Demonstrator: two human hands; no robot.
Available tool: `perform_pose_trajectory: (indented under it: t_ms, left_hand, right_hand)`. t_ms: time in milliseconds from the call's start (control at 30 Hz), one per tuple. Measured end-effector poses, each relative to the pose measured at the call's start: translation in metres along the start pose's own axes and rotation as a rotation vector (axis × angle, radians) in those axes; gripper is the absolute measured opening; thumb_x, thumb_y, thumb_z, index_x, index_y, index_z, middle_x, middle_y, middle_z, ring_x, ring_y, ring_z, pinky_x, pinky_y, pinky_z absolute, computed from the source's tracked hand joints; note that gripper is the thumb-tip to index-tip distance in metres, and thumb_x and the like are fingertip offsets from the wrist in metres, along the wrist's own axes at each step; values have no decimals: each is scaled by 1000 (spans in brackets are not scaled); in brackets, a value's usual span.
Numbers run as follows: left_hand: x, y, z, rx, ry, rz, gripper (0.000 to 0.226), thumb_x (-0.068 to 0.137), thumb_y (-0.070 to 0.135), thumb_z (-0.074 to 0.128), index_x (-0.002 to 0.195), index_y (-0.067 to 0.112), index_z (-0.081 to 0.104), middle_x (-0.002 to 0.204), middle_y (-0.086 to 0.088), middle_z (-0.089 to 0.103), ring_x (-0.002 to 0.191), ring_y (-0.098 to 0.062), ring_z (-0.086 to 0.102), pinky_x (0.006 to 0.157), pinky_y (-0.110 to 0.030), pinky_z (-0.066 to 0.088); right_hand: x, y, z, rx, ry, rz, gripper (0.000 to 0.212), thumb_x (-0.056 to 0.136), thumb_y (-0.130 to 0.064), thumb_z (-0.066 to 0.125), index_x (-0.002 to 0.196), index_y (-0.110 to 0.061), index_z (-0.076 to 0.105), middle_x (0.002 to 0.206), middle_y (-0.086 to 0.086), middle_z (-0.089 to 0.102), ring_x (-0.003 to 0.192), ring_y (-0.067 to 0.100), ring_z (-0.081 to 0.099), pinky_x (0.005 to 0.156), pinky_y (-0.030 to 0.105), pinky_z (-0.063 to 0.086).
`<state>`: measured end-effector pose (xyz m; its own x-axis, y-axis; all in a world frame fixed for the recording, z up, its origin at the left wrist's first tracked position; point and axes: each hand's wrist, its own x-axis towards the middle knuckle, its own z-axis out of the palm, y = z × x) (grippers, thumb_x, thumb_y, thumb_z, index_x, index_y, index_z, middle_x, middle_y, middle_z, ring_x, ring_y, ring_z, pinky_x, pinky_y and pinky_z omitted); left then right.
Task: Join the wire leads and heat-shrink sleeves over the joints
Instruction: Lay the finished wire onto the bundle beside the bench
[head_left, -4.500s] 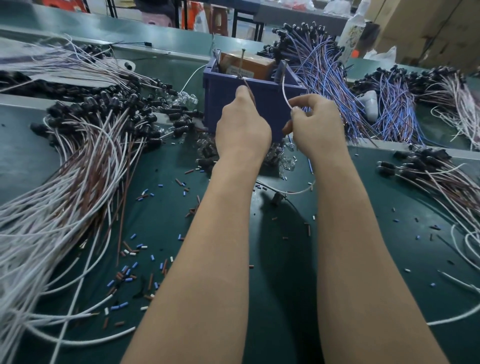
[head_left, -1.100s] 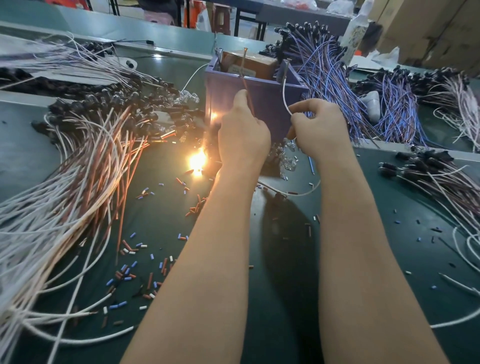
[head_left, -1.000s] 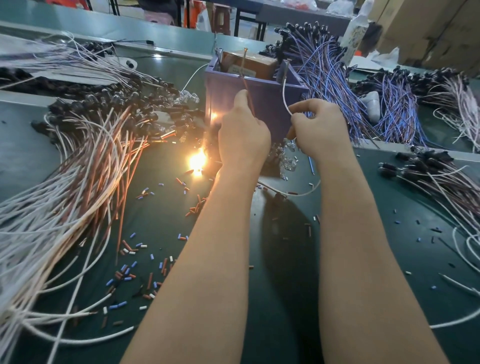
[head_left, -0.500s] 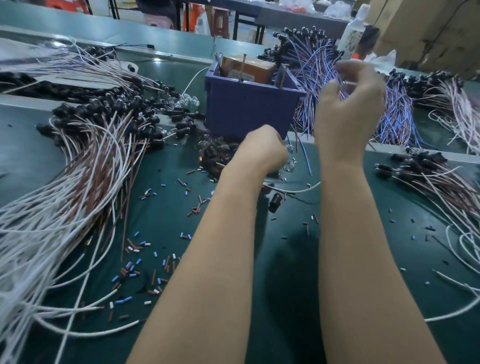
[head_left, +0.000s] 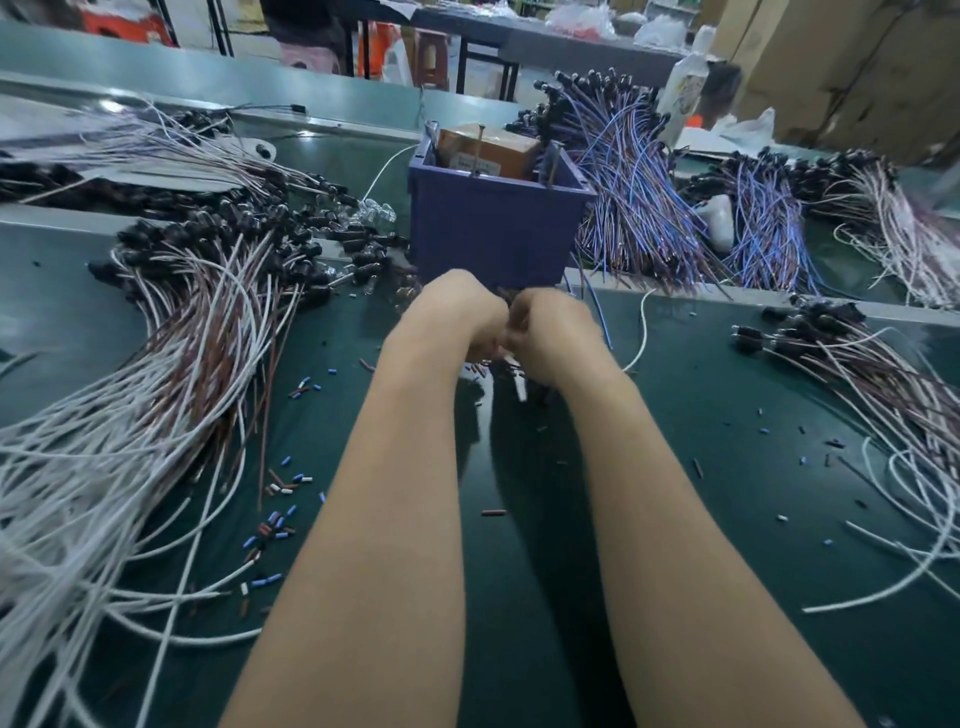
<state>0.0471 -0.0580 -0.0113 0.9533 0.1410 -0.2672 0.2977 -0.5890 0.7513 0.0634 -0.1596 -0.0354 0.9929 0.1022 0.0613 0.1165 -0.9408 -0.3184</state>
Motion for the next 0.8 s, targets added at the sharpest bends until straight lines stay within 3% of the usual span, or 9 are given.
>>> perform_pose_trajectory:
  t_ms: [67,133,200,300,400,533,633,700,800]
  left_hand:
    - [1,4,3,-25,2,42,49,99,31,39,62,4,56,51,-5,58,30,-14,48,37,-14,34]
    - [4,12,8,-107,59,146,48,101,35,35,89,-1,64,78,-13,67,70,-23,68,62,-24,51]
    - [3,26,15,-196,188,269,39,100,32,39,105,1,62,104,-17,67,101,-33,62,87,-34,49]
    - [-6,46,26,-339,379,483,25,97,26,49,95,8,66,90,-7,68,91,-26,63,80,-31,49]
    - [-10,71,32,-614,437,543,24,97,23,52,81,11,64,69,3,60,69,-18,58,71,-31,47]
    - [-17,113,45,-1123,250,467,28,97,17,52,70,10,57,54,3,55,44,-4,48,49,-21,43]
    - [-28,150,79,-1275,10,377,28,96,11,54,68,6,55,49,2,56,40,-4,50,46,-18,46]
    - [-36,171,112,-1254,-174,331,29,94,3,53,65,4,52,49,-2,57,44,-10,55,53,-21,51]
    - [-46,191,174,-1059,-364,239,18,91,-1,50,74,-1,52,76,-16,59,77,-24,58,86,-40,52]
  right_hand:
    - [-2,4,-10,204,158,-68,18,94,-24,53,105,-11,59,108,12,63,101,29,56,87,34,43]
    - [-4,7,-21,379,246,-151,10,96,-19,51,99,-10,54,93,9,62,84,25,54,69,25,36]
    - [-8,10,-32,446,269,-184,3,97,-17,48,97,-14,49,84,4,58,72,21,53,61,21,33]
    - [-12,22,-47,563,274,-137,9,100,-23,44,101,-15,46,85,8,64,68,22,58,66,28,45]
    - [-27,51,-78,488,341,-138,9,99,-29,47,99,-20,48,70,-1,61,57,9,53,58,25,40]
    - [-68,100,-139,310,532,-155,10,91,-41,55,89,-35,63,67,-8,61,55,1,53,52,18,41]
    - [-100,138,-173,260,622,23,10,77,-55,54,75,-52,63,72,-11,65,61,8,58,61,28,48]
    - [-116,163,-182,227,618,193,8,69,-54,56,67,-51,63,67,-12,63,62,10,59,70,39,53]
    - [-126,201,-168,143,533,440,19,78,-36,68,63,-26,61,62,-10,61,57,5,55,57,27,43]
